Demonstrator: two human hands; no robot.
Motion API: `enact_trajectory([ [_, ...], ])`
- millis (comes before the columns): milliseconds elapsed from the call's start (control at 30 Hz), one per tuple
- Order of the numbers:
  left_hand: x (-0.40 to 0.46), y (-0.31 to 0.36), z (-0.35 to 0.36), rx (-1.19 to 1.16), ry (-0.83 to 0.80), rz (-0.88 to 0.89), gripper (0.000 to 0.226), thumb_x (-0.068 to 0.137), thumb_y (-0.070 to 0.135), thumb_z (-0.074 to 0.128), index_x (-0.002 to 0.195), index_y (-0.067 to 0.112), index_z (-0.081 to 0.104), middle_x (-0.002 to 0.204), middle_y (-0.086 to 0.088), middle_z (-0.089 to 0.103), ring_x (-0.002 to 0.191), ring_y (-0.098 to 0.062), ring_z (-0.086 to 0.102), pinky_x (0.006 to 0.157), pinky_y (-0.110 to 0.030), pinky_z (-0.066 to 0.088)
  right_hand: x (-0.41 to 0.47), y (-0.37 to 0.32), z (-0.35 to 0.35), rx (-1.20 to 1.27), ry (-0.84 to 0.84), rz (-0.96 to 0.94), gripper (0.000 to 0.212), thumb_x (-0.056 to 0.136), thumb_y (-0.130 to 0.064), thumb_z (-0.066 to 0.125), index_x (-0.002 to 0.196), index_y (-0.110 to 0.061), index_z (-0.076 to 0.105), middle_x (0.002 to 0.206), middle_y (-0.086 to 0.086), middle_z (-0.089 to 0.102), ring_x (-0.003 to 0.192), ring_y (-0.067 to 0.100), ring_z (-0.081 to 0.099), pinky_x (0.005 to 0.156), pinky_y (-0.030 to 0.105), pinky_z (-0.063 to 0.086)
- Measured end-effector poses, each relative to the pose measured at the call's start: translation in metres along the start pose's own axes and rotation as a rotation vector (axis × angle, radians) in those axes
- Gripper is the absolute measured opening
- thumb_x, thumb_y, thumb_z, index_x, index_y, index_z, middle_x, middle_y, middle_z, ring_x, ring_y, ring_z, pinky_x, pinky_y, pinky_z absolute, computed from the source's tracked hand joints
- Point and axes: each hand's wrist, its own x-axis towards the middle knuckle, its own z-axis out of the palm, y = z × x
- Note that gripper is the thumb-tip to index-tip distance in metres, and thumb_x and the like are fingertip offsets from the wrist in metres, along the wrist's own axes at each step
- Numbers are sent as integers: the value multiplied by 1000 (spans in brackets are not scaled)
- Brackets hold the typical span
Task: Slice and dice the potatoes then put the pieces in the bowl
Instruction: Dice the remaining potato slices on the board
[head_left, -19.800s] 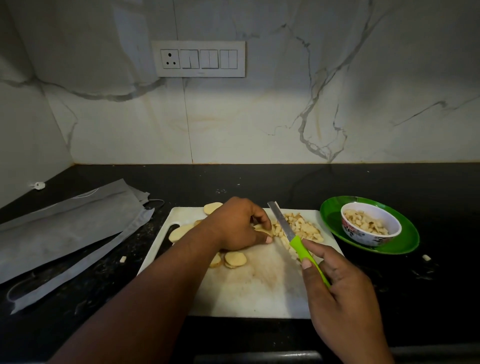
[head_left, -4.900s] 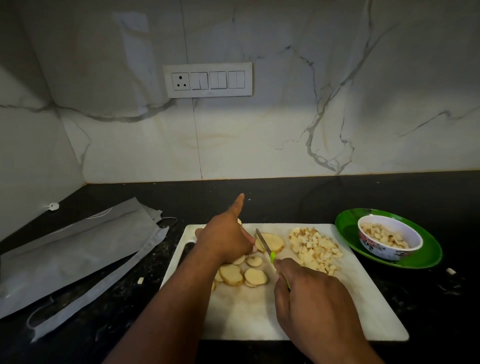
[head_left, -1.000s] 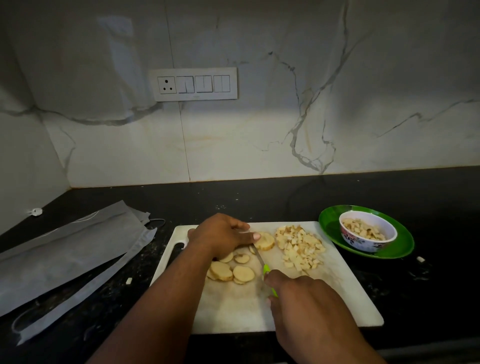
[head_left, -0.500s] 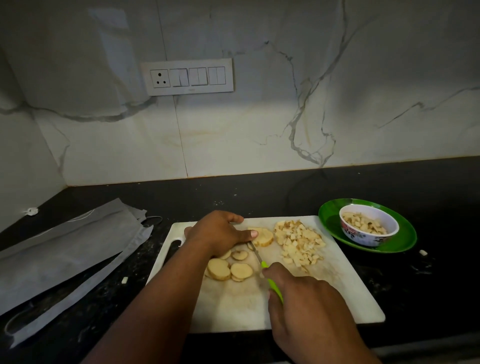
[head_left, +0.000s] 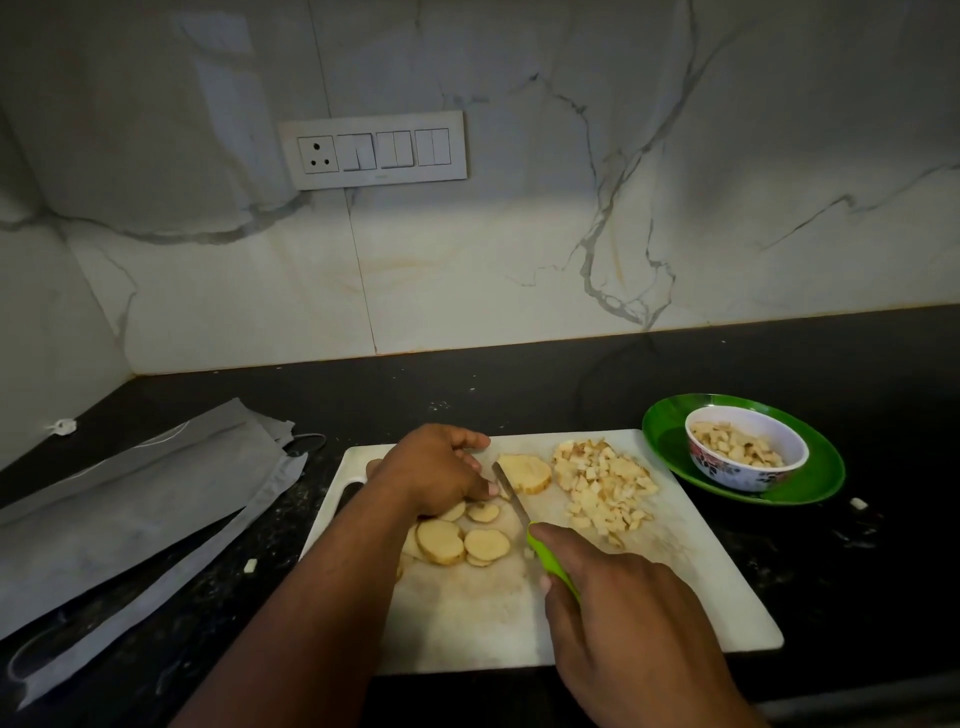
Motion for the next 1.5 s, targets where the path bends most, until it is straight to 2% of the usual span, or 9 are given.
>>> enact_trajectory([
  [167, 5, -1, 1, 34, 23, -22, 56, 65, 25, 95, 113, 44, 71, 105, 8, 74, 109, -20, 68, 105, -51, 50, 0, 7, 2, 123, 75, 8, 52, 95, -53, 38, 146, -52, 31, 106, -19, 69, 99, 6, 62, 87, 27, 50],
  [333, -3, -1, 2, 80, 51, 93, 50, 77, 29, 85, 120, 46, 69, 89, 20, 75, 97, -10, 71, 103, -52, 51, -2, 13, 3, 352, 182, 53, 38, 97, -40, 53, 134, -48, 52, 72, -28, 65, 78, -3, 63, 78, 27, 54],
  [467, -21, 16, 7, 167, 154, 200, 43, 85, 45, 72, 127, 49, 66, 99, 25, 72, 104, -8, 67, 105, -48, 47, -4, 18, 2, 525, 237, 69, 32, 97, -31, 57, 125, -48, 59, 90, -28, 72, 92, -5, 65, 80, 19, 50],
  [667, -31, 36, 23, 350, 157, 341, 73, 77, 64, 80, 141, 34, 61, 132, 9, 62, 117, -12, 58, 93, -30, 50, -6, 21, 3, 650, 277, 39, 33, 97, -28, 57, 120, -51, 60, 73, -2, 72, 71, 10, 66, 69, 24, 52],
  [867, -18, 41, 28, 372, 77, 351, 60, 80, 54, 84, 130, 24, 69, 108, 10, 59, 99, -9, 56, 78, -24, 43, -5, 25, 2, 742, 268, 42, 35, 96, -32, 57, 121, -56, 57, 66, 10, 67, 69, 32, 61, 66, 40, 49],
  [1000, -13, 39, 23, 342, 25, 421, 34, 83, 45, 84, 110, 30, 69, 93, 18, 50, 83, -5, 52, 66, -15, 35, -6, 25, 0, 776, 269, 40, 38, 96, -25, 60, 118, -56, 60, 55, 4, 60, 53, 18, 50, 56, 24, 44],
  [1267, -19, 33, 8, 286, -199, 531, 43, 79, 11, 80, 115, 32, 73, 109, 22, 59, 98, 4, 59, 85, -11, 46, -6, 23, -3, 818, 276, 61, 35, 89, -40, 55, 119, -56, 59, 50, 7, 48, 50, 11, 42, 50, 26, 37],
  [1333, -24, 32, 2, 279, -169, 521, 50, 81, 20, 83, 127, 32, 70, 116, 22, 57, 103, 5, 57, 86, -6, 42, -6, 23, -3, 819, 274, 66, 35, 88, -43, 54, 119, -56, 59, 49, 1, 47, 49, 10, 42, 50, 27, 36],
  [1500, -42, 31, 0, 522, 135, 385, 78, 73, 71, 80, 141, 37, 60, 132, 11, 60, 120, -11, 57, 95, -30, 48, -6, 24, -3, 820, 275, 79, 35, 95, -29, 59, 119, -55, 60, 48, 1, 47, 48, 8, 39, 49, 26, 33],
])
